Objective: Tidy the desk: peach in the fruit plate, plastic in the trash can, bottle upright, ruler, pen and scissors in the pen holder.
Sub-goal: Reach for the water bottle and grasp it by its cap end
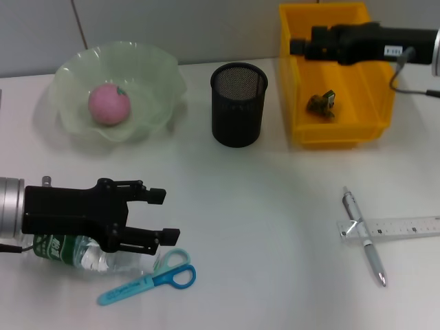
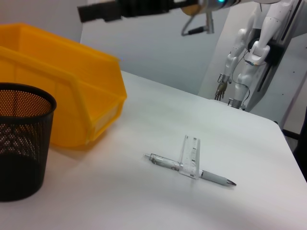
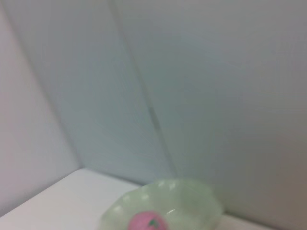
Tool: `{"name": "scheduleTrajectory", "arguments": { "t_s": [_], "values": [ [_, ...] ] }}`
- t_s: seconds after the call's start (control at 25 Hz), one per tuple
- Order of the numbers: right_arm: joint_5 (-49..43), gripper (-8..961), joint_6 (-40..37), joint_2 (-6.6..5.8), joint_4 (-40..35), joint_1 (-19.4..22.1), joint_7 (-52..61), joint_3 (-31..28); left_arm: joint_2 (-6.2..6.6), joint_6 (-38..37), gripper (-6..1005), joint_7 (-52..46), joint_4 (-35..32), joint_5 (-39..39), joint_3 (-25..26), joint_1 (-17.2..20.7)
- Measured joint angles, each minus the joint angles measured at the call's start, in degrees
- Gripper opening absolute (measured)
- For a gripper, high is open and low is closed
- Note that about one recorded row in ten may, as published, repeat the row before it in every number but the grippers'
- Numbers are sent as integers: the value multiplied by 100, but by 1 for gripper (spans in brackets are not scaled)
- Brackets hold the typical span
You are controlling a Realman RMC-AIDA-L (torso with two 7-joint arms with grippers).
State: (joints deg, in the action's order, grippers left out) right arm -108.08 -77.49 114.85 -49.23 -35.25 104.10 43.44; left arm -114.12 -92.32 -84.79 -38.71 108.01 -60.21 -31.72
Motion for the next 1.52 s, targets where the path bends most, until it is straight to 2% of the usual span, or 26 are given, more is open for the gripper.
{"name": "scheduleTrajectory", "arguments": {
  "t_s": [0.28, 0.6, 0.96, 1.12, 1.32, 1.52],
  "values": [
    [-44, 722, -1287, 19, 57, 189, -634, 56, 10, -10, 842, 6, -6, 5, 0, -66],
    [-462, 723, -2172, 31, 168, 162, -805, 88, 37, -37, 842, -9, -60, 8, 0, -82],
    [-860, 723, -2253, 49, 178, 137, -804, 296, 29, -228, 842, 4, -175, 15, -42, -72],
    [-999, 723, -2263, 46, 182, 131, -848, 327, 39, -433, 841, 7, -440, 36, -48, -71],
    [-1293, 723, -2271, 27, 167, 103, -682, 355, -7, -441, 841, 56, -983, 614, -77, -145],
    [-1373, 723, -2261, 2, 147, 58, -427, 326, -119, -578, 841, 260, -1347, 1339, -78, -446]
  ]
}}
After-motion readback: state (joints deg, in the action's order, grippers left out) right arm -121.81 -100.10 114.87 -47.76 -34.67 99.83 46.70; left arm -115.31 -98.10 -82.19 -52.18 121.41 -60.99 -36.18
